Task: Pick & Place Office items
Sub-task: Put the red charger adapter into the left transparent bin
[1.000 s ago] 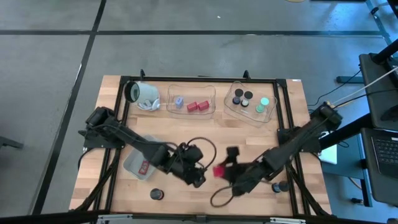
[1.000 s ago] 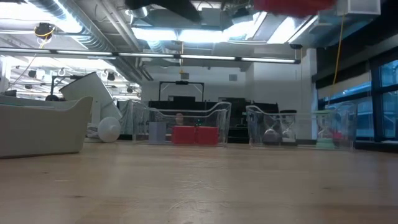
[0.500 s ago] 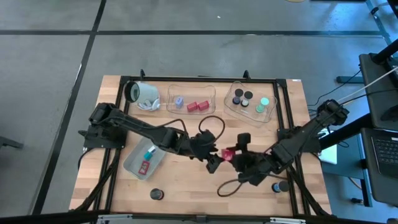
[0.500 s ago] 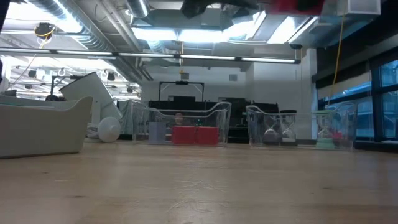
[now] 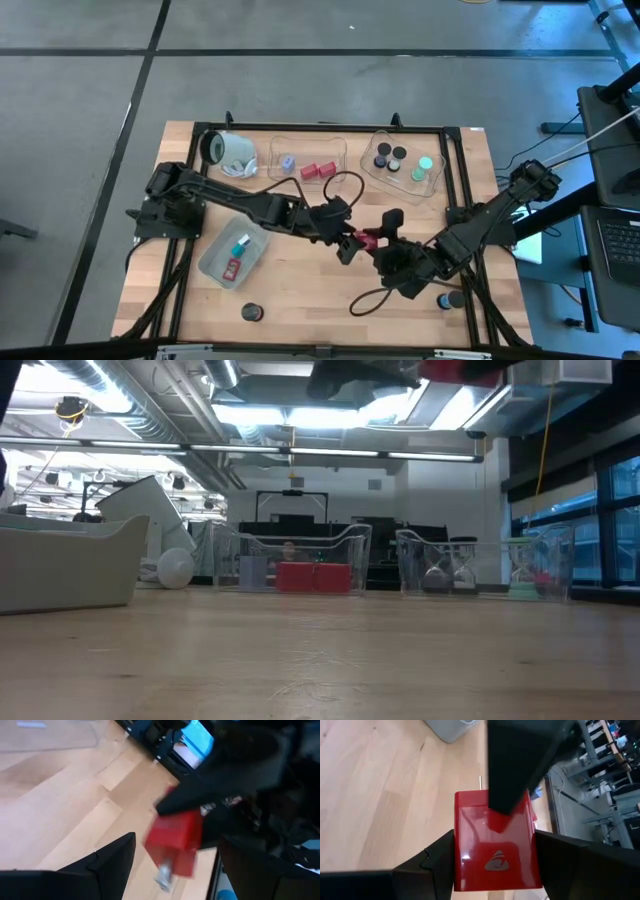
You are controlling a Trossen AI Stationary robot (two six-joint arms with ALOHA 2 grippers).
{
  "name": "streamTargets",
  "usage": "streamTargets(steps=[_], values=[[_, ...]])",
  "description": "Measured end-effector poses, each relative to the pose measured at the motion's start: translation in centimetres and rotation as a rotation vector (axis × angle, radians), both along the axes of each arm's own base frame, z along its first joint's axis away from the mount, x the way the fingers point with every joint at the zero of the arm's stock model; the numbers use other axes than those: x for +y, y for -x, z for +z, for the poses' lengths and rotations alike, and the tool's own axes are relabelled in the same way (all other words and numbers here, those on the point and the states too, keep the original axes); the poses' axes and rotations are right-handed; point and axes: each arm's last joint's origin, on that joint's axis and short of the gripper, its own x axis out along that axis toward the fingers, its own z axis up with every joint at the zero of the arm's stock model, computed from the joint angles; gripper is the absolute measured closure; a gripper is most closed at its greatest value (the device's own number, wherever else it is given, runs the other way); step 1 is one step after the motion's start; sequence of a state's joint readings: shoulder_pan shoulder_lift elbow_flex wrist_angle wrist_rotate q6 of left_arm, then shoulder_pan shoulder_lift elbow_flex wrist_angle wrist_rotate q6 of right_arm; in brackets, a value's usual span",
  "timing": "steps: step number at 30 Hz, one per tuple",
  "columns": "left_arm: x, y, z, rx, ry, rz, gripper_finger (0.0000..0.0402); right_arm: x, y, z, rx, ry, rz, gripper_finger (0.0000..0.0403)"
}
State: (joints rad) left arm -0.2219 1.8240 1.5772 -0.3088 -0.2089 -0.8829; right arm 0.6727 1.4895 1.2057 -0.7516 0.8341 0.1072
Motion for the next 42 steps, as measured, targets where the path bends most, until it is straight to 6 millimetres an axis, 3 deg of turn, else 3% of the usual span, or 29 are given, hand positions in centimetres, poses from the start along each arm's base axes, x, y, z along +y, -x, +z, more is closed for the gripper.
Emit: streamTargets(steps=[12,23,33,39,42], values=[[0.5,-0.5,0.7,-0.078,-0.046,-0.100,0.0128,0.0,-0.4,0.5,-0.074,0.110,-0.018,0.0194],[0.5,-0.5,0.6,-0.059,-0.018,-0.153,0.0191,0.2,-0.9,0.9,-0.118,0.100,-0.008,0.0194],[0.5,-0.5,0.5,-0.051,0.022,-0.172,0.0275,0.3,-1.1,1.2,-0.139,0.101,0.009,0.0194],[0.5,-0.5,0.5,-0.052,0.023,-0.173,0.0280,0.4,-1.1,1.2,-0.140,0.102,0.010,0.0193],[0.5,-0.5,0.5,-0.052,0.017,-0.176,0.0275,0.4,-1.2,1.2,-0.144,0.088,0.008,0.0169]])
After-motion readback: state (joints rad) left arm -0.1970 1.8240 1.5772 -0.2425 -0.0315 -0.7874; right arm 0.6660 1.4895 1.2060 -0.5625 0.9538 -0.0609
